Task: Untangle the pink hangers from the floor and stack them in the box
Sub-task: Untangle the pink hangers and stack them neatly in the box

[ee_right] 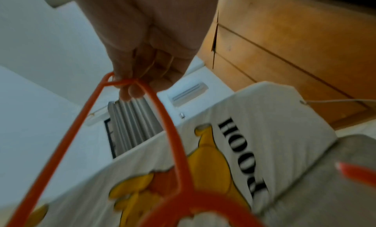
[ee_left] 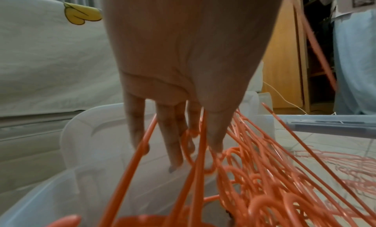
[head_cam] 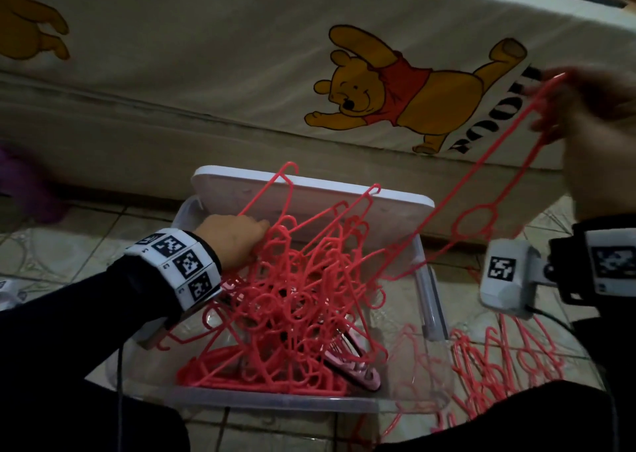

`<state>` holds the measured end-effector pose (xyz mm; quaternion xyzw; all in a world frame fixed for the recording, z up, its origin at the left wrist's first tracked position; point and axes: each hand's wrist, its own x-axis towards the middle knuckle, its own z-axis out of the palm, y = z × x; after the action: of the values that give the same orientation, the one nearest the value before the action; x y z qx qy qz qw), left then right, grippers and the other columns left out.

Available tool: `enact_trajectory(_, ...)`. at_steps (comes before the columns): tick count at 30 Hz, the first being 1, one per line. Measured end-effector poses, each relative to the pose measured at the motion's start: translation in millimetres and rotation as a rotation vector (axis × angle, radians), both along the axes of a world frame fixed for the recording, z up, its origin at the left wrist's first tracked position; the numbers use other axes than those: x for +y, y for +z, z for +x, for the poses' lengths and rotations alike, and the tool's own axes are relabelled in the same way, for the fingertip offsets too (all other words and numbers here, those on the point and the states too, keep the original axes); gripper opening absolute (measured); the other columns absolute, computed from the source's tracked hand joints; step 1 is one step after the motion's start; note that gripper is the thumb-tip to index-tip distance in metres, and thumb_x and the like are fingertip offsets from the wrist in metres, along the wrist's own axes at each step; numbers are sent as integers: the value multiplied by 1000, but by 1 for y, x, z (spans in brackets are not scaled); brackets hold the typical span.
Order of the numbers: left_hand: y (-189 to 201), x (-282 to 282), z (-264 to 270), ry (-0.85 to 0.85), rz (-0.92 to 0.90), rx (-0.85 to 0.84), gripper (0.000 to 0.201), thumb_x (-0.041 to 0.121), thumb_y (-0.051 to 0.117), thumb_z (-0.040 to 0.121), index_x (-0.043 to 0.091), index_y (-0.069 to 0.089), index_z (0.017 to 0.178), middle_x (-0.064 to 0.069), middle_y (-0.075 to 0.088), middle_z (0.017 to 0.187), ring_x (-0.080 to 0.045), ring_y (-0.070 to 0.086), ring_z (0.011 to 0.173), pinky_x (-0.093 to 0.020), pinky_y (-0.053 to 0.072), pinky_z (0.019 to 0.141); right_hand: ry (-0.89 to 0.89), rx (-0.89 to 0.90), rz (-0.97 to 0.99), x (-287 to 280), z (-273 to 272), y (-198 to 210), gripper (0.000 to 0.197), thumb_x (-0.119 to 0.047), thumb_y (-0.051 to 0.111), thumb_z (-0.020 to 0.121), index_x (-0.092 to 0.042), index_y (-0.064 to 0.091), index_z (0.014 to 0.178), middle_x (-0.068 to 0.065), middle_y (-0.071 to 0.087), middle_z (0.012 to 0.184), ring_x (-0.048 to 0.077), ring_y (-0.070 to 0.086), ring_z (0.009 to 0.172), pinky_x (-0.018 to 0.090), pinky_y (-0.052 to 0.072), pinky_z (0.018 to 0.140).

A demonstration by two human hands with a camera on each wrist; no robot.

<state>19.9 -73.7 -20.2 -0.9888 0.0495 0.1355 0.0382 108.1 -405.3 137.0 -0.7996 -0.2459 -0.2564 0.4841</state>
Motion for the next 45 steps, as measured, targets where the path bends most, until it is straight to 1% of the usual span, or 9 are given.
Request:
enact_trajectory(4,3,-6,3,-36,-44,-116,26,36,44,96,20,48,116,-2,59,115,-25,60,107,-39,48,75,127,154,-124,49,-17,-48,19,-5,59,89,-16,66,104,1,69,86,0,63,66,16,50,59)
enact_trajectory(8,9,-8,8,-39,-108,-166,30,39,38,99,22,53,117,-1,61,116,-24,59,108,-36,44,76,202,257,-469,84,-19,-94,17,-9,67,85,-16,74,99,-1,73,86,0,60,64,18,50,65)
enact_trajectory(16,21,-2,8,-44,-101,-286,31,49,38,97,25,57,104,-1,66,93,-25,63,92,-30,36,63,214,407,-1101,95,-25,-144,33,-17,53,89,-23,57,121,5,62,117,26,57,110,39,49,87)
enact_trajectory(19,28,1,8,44,-370,-237,26,44,41,98,27,59,92,10,56,72,-20,63,84,-34,44,68,164,279,-990,98,-26,-143,34,-21,58,87,-17,52,120,4,55,119,24,51,114,39,47,87)
enact_trajectory(22,34,0,10,125,-672,-294,29,36,40,100,21,65,96,7,63,84,-16,60,86,-34,46,80,207,242,-869,108,-31,-140,28,-20,61,84,-16,56,112,3,60,112,22,56,106,39,48,83)
enact_trajectory(26,48,-3,17,186,-884,-489,29,30,39,102,20,63,90,15,55,66,5,51,61,-23,41,62,277,353,-786,121,-38,-146,22,-18,59,86,-14,60,108,4,66,107,21,61,98,34,48,82)
enact_trajectory(31,58,-3,24,282,-1353,-604,32,26,35,104,21,54,79,1,36,52,-11,37,44,-21,36,43,261,553,-633,130,-36,-153,23,-20,65,86,-10,62,107,5,69,102,18,64,93,29,48,85)
enact_trajectory(35,65,-1,27,372,-1717,-589,33,32,34,104,20,51,79,10,29,54,-3,27,42,-18,35,42,316,681,-463,139,-39,-156,34,-27,71,82,-14,61,112,-5,66,95,10,61,88,30,51,86)
enact_trajectory(45,54,-7,28,675,-1932,-556,31,25,31,105,15,53,85,5,40,58,-6,53,51,-28,54,66,468,761,12,144,-41,-137,16,3,53,92,-14,56,92,7,65,79,15,63,63,23,49,51)
